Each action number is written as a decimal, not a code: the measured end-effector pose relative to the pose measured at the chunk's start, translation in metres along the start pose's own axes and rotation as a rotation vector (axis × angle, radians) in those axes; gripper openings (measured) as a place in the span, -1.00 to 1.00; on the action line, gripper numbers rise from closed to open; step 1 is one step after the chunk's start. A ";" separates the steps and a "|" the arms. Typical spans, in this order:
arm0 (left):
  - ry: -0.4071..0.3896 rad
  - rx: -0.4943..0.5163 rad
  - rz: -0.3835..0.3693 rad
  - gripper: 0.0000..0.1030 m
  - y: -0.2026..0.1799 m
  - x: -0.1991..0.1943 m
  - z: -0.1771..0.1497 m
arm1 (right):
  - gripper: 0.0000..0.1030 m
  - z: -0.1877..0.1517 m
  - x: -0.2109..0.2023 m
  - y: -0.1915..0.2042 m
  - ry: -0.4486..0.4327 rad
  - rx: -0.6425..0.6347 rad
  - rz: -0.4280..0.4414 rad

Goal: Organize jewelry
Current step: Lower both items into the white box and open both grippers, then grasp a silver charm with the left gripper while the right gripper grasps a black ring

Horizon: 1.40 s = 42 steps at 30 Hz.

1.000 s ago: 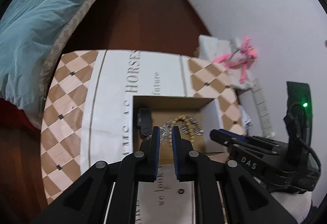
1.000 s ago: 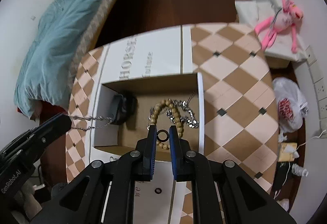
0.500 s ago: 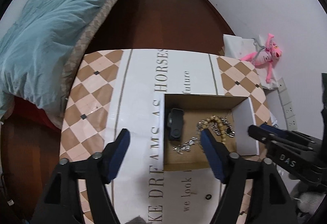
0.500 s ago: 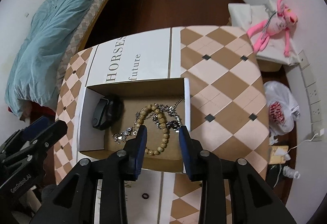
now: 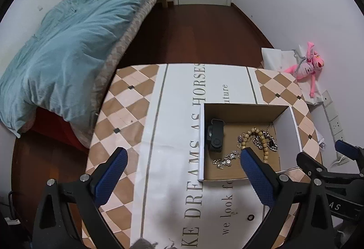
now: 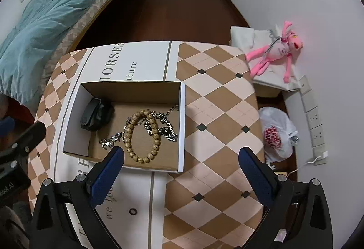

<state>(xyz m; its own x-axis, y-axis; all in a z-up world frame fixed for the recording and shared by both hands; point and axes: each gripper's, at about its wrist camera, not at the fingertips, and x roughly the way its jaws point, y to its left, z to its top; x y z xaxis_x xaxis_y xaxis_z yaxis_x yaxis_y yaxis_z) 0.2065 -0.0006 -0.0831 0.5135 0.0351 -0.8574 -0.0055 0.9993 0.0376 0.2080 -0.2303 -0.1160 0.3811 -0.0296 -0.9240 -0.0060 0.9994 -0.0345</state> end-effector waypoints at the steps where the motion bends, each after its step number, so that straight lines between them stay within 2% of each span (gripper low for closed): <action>1: -0.009 -0.002 -0.002 0.97 0.001 -0.004 -0.001 | 0.98 -0.001 -0.003 0.001 -0.008 -0.003 -0.005; 15: -0.106 -0.029 -0.056 0.97 0.000 -0.062 -0.010 | 0.98 -0.018 -0.065 -0.001 -0.123 0.037 0.013; 21: -0.138 -0.032 -0.070 0.97 0.000 -0.080 -0.017 | 0.98 -0.032 -0.080 -0.007 -0.139 0.065 0.032; 24: -0.111 -0.050 -0.072 0.97 0.006 -0.076 -0.027 | 0.98 -0.042 -0.076 -0.008 -0.122 0.072 0.050; 28: -0.026 -0.058 0.033 0.97 0.015 -0.048 -0.057 | 0.98 -0.067 -0.051 0.000 -0.065 0.058 0.062; 35: 0.137 -0.070 0.123 0.97 0.030 0.010 -0.110 | 0.97 -0.113 0.016 0.026 0.050 0.021 0.097; 37: 0.149 -0.064 0.148 0.97 0.031 0.017 -0.119 | 0.91 -0.123 0.031 0.034 0.063 0.010 0.111; 39: 0.160 -0.054 0.164 0.97 0.031 0.024 -0.125 | 0.61 -0.130 0.044 0.042 0.077 -0.003 0.113; 42: 0.175 -0.050 0.180 0.97 0.034 0.031 -0.131 | 0.30 -0.136 0.055 0.049 0.084 -0.010 0.126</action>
<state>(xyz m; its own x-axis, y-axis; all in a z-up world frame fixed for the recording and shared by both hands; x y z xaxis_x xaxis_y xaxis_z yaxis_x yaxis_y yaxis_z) 0.1097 0.0364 -0.1763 0.3439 0.2105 -0.9151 -0.1283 0.9759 0.1762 0.1033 -0.1855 -0.2201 0.2978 0.0945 -0.9500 -0.0585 0.9950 0.0806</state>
